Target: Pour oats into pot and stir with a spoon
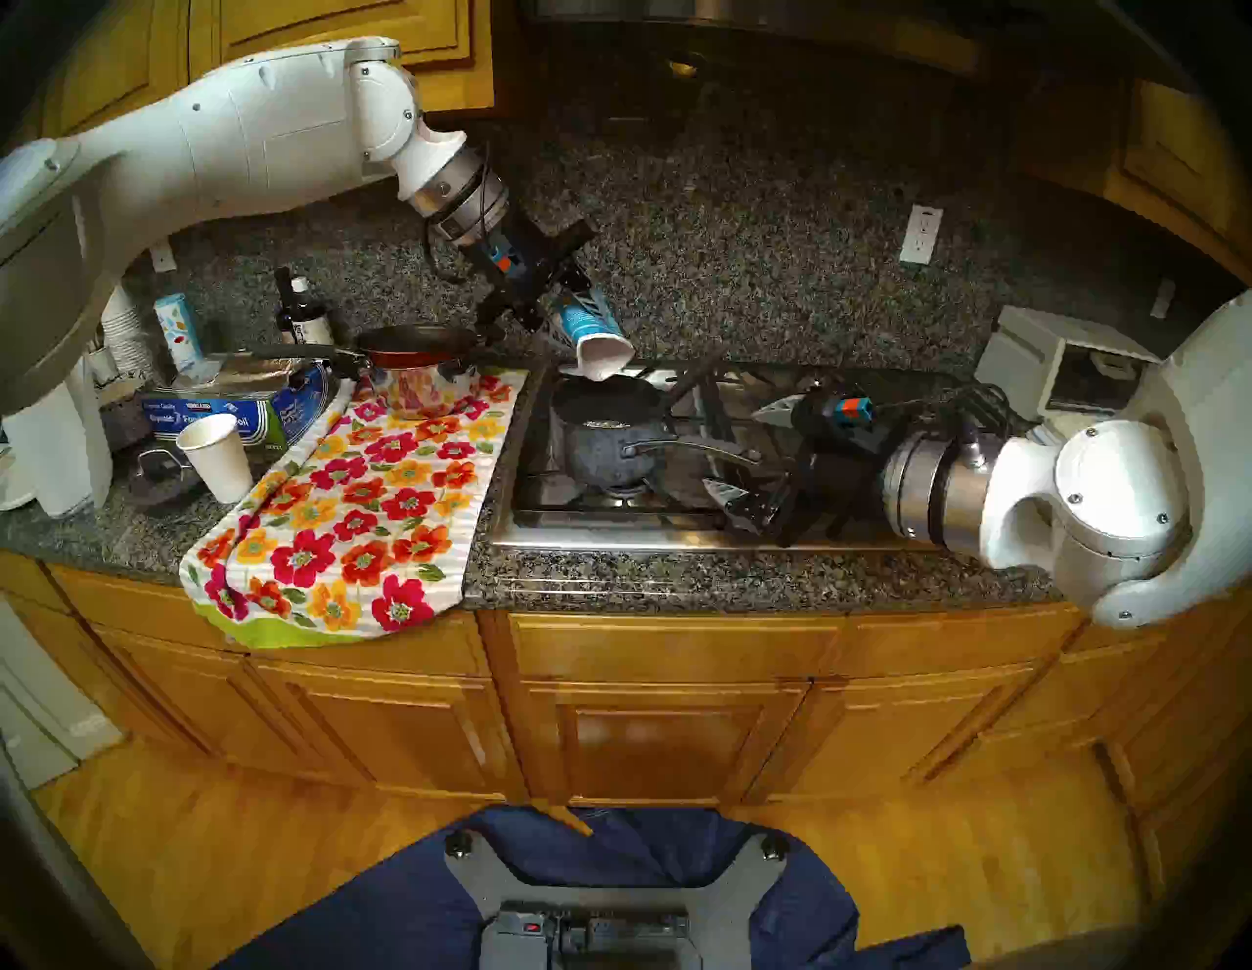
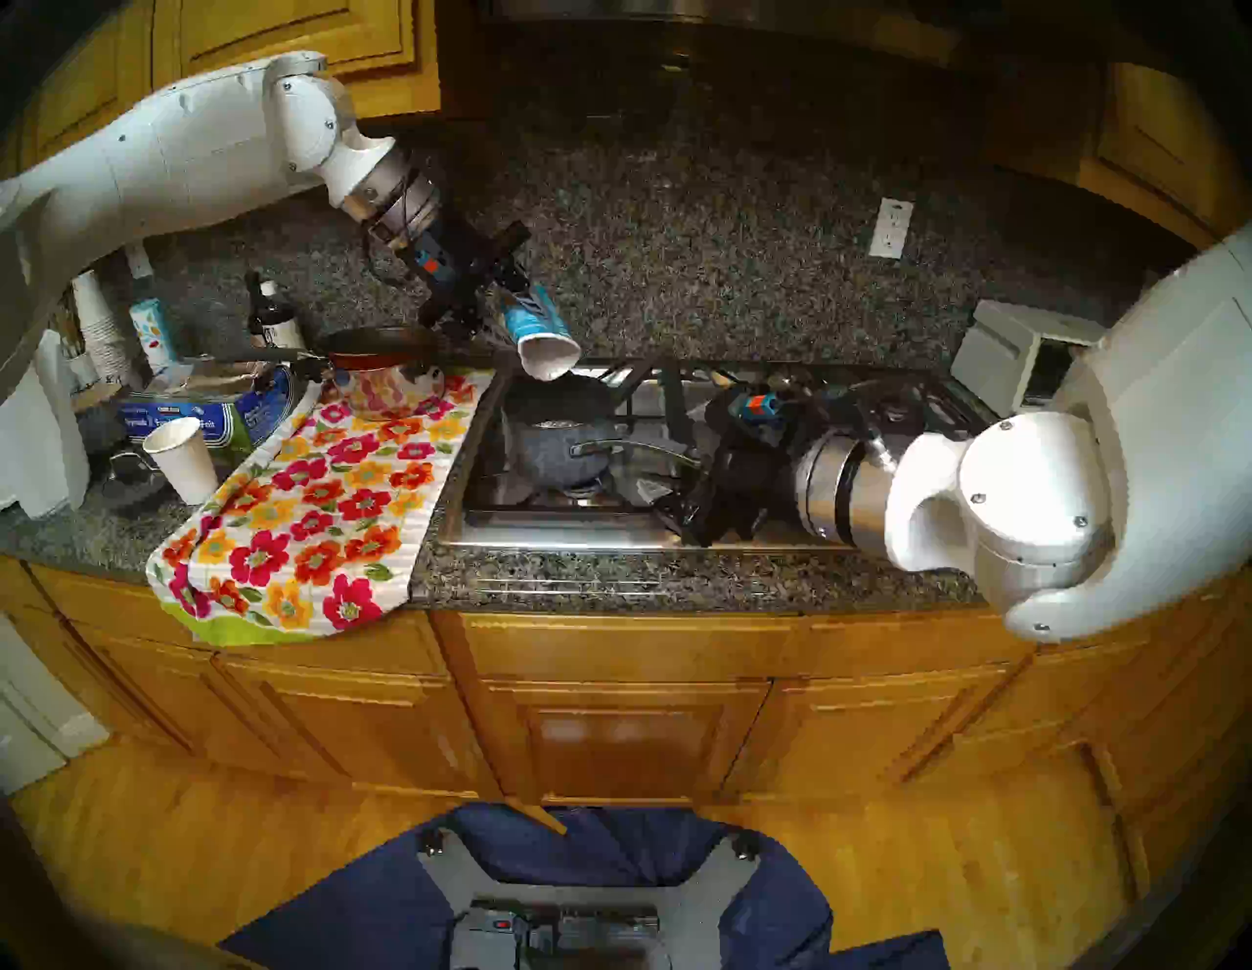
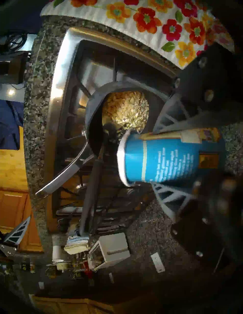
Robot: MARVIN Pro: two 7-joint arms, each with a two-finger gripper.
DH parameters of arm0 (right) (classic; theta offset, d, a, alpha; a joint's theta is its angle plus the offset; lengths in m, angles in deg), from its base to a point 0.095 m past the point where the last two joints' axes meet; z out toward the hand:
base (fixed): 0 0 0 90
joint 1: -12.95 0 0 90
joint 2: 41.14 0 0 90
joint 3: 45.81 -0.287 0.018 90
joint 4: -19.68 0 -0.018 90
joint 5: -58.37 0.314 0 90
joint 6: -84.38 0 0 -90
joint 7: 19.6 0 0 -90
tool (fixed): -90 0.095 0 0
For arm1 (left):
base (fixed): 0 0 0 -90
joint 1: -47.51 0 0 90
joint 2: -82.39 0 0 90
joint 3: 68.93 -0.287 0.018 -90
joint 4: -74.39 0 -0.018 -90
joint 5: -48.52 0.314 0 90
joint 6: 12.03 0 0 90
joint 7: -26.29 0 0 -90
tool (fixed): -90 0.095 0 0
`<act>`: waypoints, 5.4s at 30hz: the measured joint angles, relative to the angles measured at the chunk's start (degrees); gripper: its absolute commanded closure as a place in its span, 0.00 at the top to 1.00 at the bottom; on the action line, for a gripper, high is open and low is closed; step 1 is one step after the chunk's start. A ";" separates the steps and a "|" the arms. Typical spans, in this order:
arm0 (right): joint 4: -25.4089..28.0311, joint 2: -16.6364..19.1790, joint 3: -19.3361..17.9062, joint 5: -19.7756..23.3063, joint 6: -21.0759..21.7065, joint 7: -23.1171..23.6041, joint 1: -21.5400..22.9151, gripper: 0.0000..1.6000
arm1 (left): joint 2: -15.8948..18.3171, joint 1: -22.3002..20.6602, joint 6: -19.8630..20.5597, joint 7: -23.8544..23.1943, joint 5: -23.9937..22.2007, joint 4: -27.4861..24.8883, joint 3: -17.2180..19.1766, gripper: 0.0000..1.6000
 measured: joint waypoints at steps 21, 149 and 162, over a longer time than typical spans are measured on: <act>-0.03 0.00 -0.01 0.00 0.00 -0.01 0.04 1.00 | 3.79 0.85 0.00 0.17 -13.22 1.76 2.67 0.31; 0.02 -0.01 0.02 -0.01 0.00 0.00 0.95 1.00 | 32.43 62.68 0.15 0.00 -78.33 0.94 32.95 0.34; 0.02 -0.01 0.02 -0.01 0.00 0.00 0.95 1.00 | 29.96 68.12 0.15 -0.11 -82.13 3.10 39.41 0.35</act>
